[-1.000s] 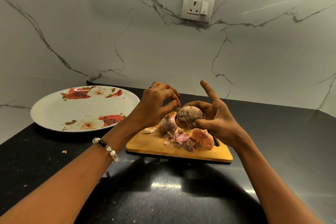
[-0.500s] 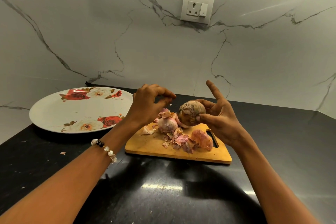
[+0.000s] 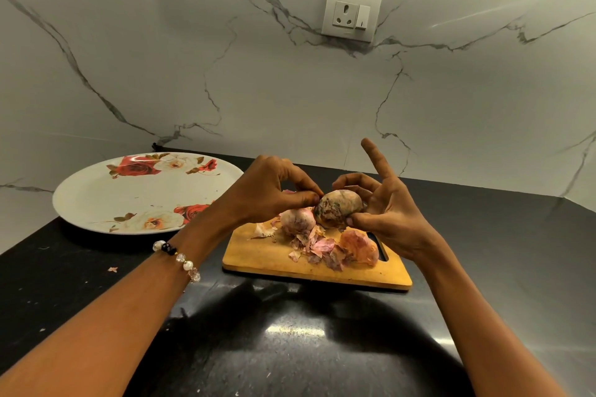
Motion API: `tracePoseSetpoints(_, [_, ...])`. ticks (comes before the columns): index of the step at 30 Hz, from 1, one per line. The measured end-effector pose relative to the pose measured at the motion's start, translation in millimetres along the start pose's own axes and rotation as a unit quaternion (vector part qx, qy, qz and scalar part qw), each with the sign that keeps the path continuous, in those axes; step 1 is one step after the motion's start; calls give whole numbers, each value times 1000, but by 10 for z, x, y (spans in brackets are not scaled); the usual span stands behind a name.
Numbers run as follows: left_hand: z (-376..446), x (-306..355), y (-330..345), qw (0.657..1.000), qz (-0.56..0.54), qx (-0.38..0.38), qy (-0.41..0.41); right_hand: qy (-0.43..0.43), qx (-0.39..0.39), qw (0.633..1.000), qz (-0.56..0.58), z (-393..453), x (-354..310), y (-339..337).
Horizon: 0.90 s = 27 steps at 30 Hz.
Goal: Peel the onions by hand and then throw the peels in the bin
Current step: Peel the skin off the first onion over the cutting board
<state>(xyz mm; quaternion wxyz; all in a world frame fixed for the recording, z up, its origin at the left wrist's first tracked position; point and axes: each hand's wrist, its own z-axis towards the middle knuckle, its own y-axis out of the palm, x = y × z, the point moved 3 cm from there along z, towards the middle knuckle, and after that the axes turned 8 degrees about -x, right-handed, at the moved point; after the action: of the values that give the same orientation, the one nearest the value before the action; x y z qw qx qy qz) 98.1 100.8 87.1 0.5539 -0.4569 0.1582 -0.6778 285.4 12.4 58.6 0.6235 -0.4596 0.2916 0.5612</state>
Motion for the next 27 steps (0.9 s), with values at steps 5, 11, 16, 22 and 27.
tracePoseSetpoints(5, [-8, -15, 13, 1000, 19, 4, 13, 7, -11, 1000, 5, -8, 1, 8])
tracePoseSetpoints(11, [0, 3, 57, 999, 35, 7, 24, 17, -4, 1000, 7, -3, -1, 11])
tracePoseSetpoints(16, [14, -31, 117, 998, 63, 14, -21, 30, 11, 999, 28, 7, 17, 23])
tracePoseSetpoints(22, [1, -158, 84, 992, 57, 68, -91, 40, 30, 997, 63, 12, 12, 40])
tracePoseSetpoints(27, [-19, -138, 10, 987, 12, 110, -114, 38, 78, 994, 72, 25, 8, -13])
